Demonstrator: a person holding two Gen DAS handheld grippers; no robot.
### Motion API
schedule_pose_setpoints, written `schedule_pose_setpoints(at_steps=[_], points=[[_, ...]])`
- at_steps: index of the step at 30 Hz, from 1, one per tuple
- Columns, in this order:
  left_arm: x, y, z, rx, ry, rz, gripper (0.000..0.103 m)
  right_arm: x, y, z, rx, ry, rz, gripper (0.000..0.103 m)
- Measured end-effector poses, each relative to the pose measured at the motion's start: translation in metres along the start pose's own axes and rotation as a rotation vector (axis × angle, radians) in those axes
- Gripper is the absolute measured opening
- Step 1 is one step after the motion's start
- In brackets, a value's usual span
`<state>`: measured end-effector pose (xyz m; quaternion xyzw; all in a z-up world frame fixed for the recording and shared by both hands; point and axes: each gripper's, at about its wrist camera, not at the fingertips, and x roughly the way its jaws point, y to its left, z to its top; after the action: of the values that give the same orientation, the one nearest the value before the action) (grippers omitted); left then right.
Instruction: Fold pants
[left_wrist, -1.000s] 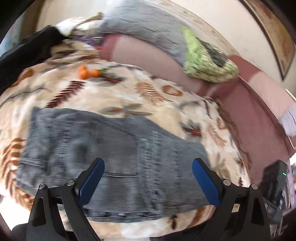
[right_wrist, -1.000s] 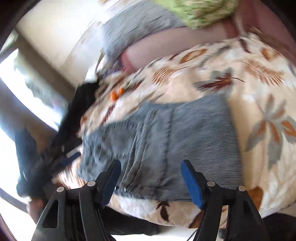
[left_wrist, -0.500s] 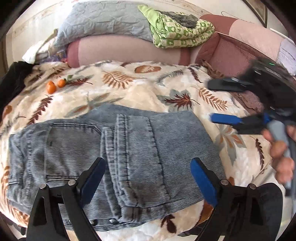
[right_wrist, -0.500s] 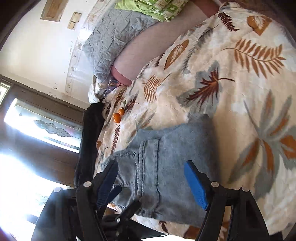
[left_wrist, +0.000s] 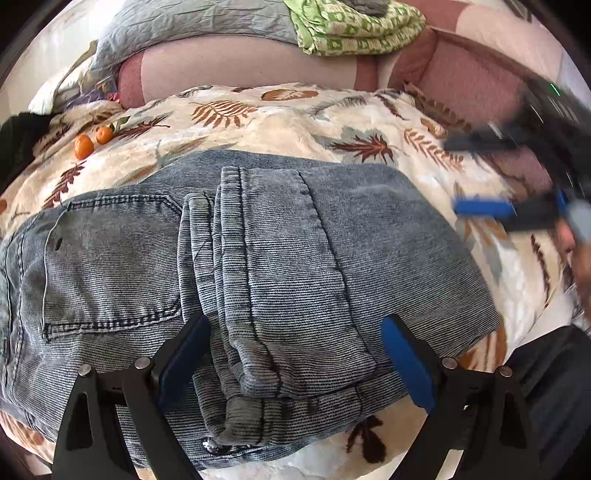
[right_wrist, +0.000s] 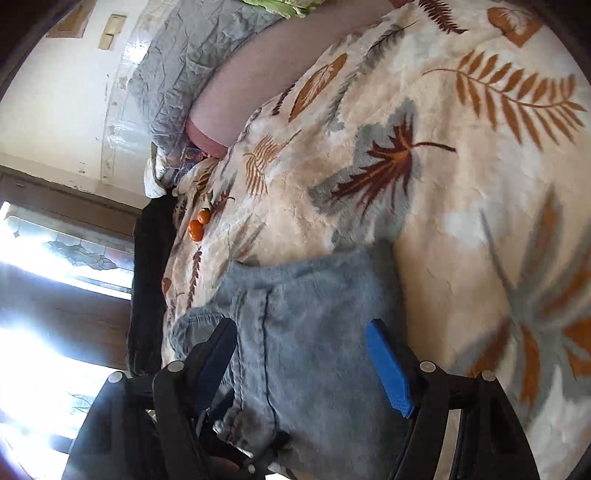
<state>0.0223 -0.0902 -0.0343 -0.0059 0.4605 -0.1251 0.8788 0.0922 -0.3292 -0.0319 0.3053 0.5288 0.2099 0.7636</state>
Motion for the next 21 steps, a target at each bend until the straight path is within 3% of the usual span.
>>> schedule_pose_setpoints(at_steps=[5,8,10,11,12,13,16,19,21], points=[[-0.033,0.019,0.007,-0.110,-0.147,-0.059,0.094,-0.013,-0.024,-0.056,0.041,0.039,-0.098,0.076],[-0.025,0.021,0.009,-0.132,-0.108,-0.068,0.094,0.003,-0.030,-0.070,0.037,0.070,-0.137,0.073],[0.001,0.021,0.006,-0.133,0.001,-0.009,0.093,0.005,-0.027,-0.073,0.015,0.061,-0.188,0.052],[0.009,0.015,0.004,-0.078,0.014,0.041,0.093,0.004,-0.024,-0.074,-0.002,0.068,-0.195,0.041],[0.007,0.007,0.003,-0.027,0.005,0.082,0.093,0.003,-0.020,-0.075,-0.019,0.075,-0.206,0.020],[0.005,0.001,0.003,-0.004,0.010,0.093,0.093,-0.001,-0.012,-0.078,-0.059,0.061,-0.238,0.019],[-0.008,0.004,0.001,-0.043,-0.048,0.012,0.093,-0.006,0.018,-0.085,-0.229,0.030,-0.357,0.017],[0.003,0.010,0.002,-0.057,-0.004,0.045,0.094,0.020,0.005,-0.088,-0.272,0.113,-0.454,0.020],[0.012,0.000,0.000,0.032,0.015,0.108,0.094,0.011,0.007,-0.080,-0.250,0.116,-0.426,0.022]])
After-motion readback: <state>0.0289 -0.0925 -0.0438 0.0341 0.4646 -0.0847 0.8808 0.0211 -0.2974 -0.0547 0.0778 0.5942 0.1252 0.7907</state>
